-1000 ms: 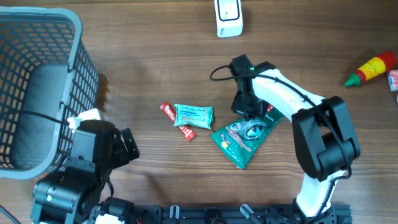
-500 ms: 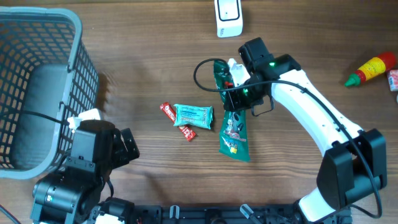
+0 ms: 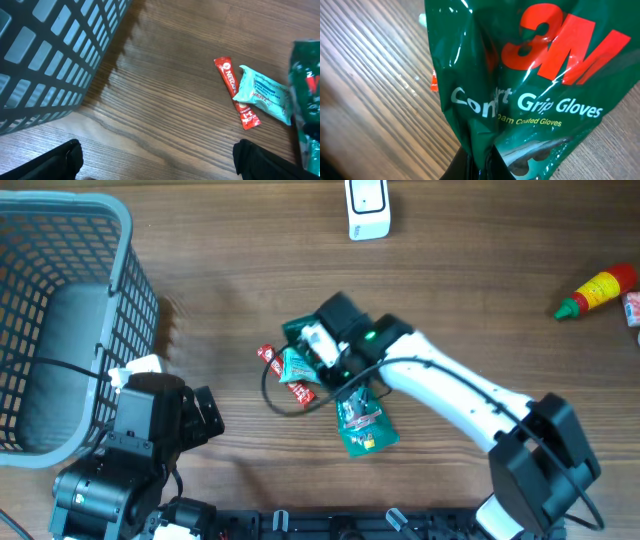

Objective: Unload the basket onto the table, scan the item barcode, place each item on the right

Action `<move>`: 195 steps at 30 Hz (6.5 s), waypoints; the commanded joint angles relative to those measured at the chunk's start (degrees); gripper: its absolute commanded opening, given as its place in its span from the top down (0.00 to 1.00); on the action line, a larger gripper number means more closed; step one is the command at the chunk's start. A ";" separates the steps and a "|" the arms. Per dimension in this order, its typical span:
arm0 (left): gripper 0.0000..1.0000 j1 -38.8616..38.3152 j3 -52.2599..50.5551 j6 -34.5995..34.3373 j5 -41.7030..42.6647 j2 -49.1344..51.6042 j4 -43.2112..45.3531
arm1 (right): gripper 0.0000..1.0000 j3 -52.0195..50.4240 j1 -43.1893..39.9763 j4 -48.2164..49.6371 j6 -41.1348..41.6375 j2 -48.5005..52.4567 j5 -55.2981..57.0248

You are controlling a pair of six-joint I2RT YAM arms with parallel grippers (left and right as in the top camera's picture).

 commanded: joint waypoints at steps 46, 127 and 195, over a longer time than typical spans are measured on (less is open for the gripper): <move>0.00 0.31 0.07 0.90 0.28 -0.09 0.00 | 0.00 -12.87 11.63 15.41 -1.60 -2.51 25.31; 0.00 0.31 0.07 0.87 0.31 -0.09 0.00 | 0.95 4.87 -4.68 -12.87 5.05 -14.45 -23.67; 0.00 0.31 0.07 0.87 0.28 -0.09 0.00 | 0.00 -4.28 -28.26 -4.61 10.78 6.80 -39.87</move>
